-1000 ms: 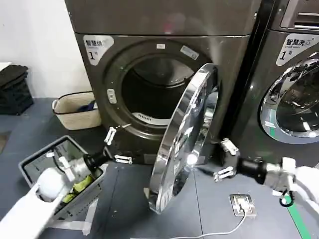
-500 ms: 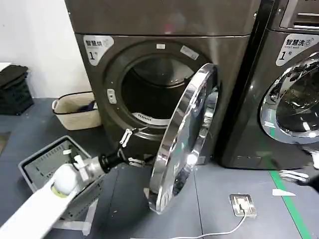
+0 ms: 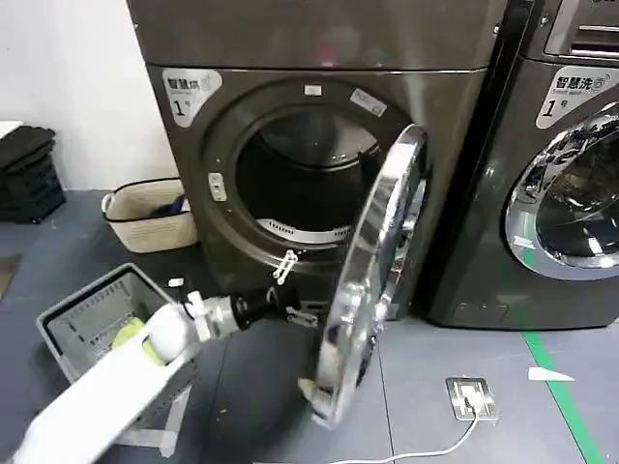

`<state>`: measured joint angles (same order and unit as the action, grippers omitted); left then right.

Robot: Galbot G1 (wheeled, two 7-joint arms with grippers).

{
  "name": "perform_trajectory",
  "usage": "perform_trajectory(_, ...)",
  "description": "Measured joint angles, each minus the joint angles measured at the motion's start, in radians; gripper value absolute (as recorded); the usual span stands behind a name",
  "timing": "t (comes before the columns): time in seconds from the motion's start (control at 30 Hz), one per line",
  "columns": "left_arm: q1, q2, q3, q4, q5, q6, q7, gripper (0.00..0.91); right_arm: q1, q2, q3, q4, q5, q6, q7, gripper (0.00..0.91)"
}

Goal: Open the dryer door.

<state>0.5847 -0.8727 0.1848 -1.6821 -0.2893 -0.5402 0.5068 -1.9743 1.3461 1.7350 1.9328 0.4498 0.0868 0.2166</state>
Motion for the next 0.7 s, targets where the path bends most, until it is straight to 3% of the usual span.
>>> perform_trajectory(0.43, -0.118, -0.081, 0.141, 0.066, 0.025, -0.019, -0.022, 0.907, 0.016, 0.161, 0.111, -0.192, -0.089, -0.055, 0.136, 0.907)
perform_trajectory(0.7, -0.201, -0.161, 0.222, 0.134, 0.045, -0.026, -0.035, 0.907, 0.034, 0.213, 0.144, -0.246, -0.150, -0.106, 0.220, 0.907)
